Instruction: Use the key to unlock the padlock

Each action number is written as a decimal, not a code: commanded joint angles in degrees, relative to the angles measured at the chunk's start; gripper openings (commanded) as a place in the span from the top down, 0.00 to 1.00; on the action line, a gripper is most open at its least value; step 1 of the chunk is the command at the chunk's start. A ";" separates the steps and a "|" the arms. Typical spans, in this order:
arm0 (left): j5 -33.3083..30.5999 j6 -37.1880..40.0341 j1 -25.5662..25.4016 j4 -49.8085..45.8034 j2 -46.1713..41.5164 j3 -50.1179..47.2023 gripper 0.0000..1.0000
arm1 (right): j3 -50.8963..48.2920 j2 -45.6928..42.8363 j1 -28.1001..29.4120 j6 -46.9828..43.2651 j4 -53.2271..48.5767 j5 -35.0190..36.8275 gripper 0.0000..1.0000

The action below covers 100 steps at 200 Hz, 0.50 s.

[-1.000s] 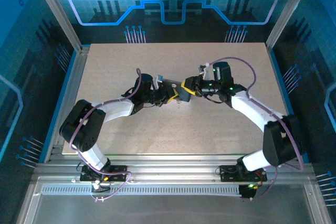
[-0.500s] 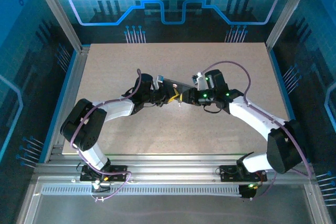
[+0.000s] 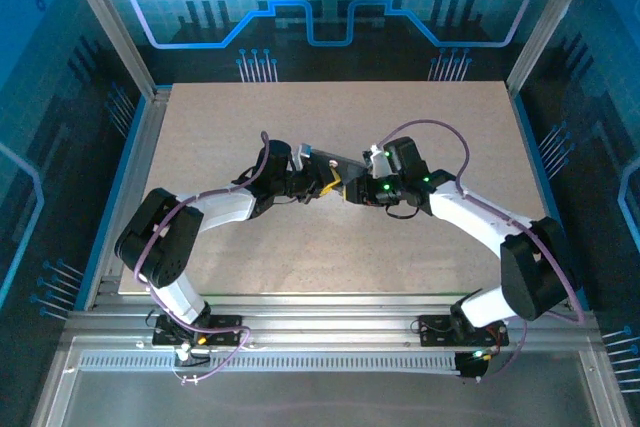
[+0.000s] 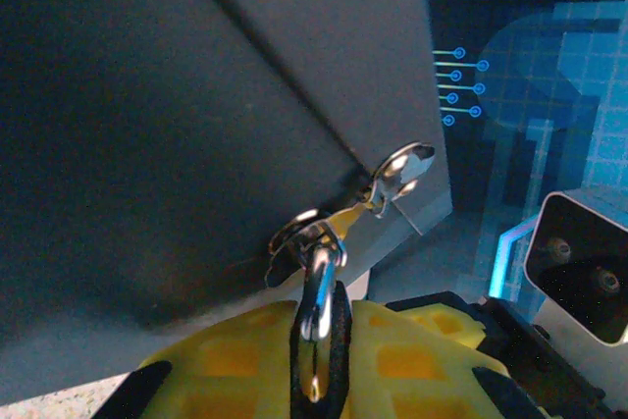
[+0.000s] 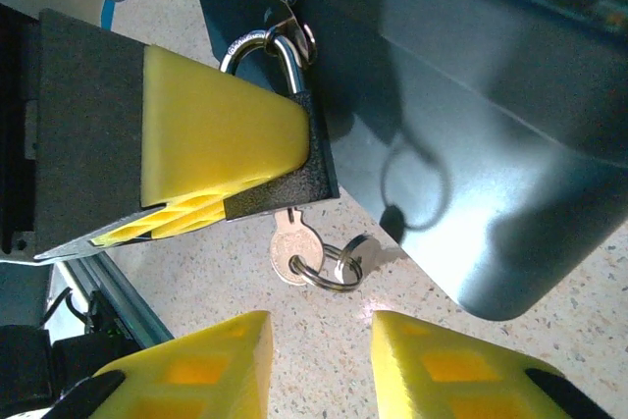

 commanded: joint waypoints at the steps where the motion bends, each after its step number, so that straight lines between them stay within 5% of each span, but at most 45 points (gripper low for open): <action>1: 2.75 -1.12 0.34 2.11 0.22 -0.06 1.00 | 0.66 1.72 1.02 -1.28 1.02 -0.25 0.73; 100: 3.69 0.16 -0.33 0.52 -0.23 0.03 1.00 | 3.54 4.39 1.82 -0.76 3.25 -0.05 0.89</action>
